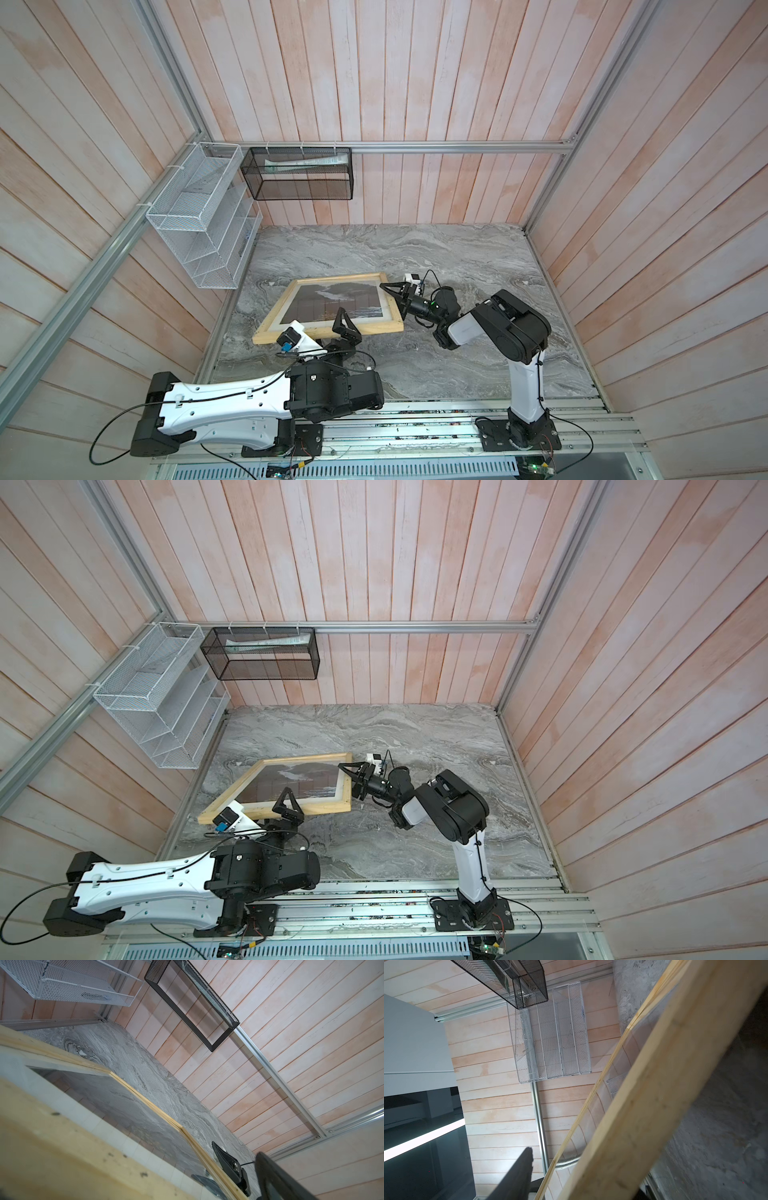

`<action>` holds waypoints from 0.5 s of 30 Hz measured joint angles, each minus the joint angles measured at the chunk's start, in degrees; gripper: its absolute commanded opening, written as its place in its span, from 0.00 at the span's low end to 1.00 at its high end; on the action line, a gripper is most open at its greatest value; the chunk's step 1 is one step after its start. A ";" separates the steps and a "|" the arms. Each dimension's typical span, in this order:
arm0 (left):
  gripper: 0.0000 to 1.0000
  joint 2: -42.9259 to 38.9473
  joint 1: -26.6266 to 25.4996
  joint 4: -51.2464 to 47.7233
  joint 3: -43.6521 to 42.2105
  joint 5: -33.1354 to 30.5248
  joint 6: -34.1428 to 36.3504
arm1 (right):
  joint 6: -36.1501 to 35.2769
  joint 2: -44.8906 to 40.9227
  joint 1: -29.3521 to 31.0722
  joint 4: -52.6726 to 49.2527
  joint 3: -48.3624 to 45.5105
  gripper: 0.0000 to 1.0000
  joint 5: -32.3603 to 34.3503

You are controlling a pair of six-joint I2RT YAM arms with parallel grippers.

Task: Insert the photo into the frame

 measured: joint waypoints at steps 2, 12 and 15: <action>1.00 -0.17 -0.13 0.00 0.00 0.87 0.00 | -0.15 0.00 -0.28 -1.14 0.74 0.50 -0.79; 1.00 -5.35 -0.50 10.49 -1.11 5.70 0.02 | 0.00 0.00 -2.67 -6.03 2.36 0.44 -2.71; 1.00 -9.38 -0.09 19.61 -4.04 7.50 2.19 | -1.38 0.00 -3.50 -6.82 3.06 0.44 -2.67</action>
